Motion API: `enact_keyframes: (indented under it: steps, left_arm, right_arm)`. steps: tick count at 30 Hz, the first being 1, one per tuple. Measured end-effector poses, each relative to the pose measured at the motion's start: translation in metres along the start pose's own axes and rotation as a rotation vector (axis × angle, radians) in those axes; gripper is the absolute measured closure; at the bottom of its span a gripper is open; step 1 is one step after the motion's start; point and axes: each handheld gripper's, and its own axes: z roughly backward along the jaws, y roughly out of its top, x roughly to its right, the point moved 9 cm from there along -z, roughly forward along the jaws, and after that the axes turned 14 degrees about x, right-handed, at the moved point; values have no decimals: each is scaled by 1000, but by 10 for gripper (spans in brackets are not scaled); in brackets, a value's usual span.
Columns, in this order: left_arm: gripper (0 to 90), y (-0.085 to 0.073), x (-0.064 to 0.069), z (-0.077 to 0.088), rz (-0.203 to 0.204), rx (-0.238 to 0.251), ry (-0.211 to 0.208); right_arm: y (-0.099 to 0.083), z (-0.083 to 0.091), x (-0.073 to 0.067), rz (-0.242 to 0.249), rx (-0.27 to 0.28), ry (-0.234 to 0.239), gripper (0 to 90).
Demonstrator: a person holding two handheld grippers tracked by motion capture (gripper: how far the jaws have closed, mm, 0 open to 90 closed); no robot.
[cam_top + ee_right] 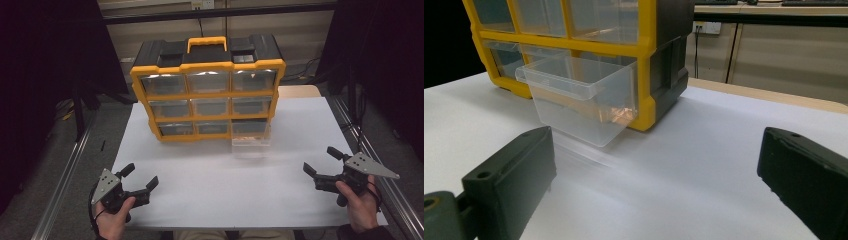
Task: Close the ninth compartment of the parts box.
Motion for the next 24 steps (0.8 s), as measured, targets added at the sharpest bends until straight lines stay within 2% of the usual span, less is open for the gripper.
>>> enact_keyframes:
  steps: [13, 24]
  left_arm:
    - [37, 0, 0, 0, -6, -9, -1]
    - [37, -1, 0, -1, -6, -12, -6]
  right_arm:
    - [-1, -1, 0, 1, -5, 3, 17]
    - [-2, -1, -7, 0, -18, 37, 17]
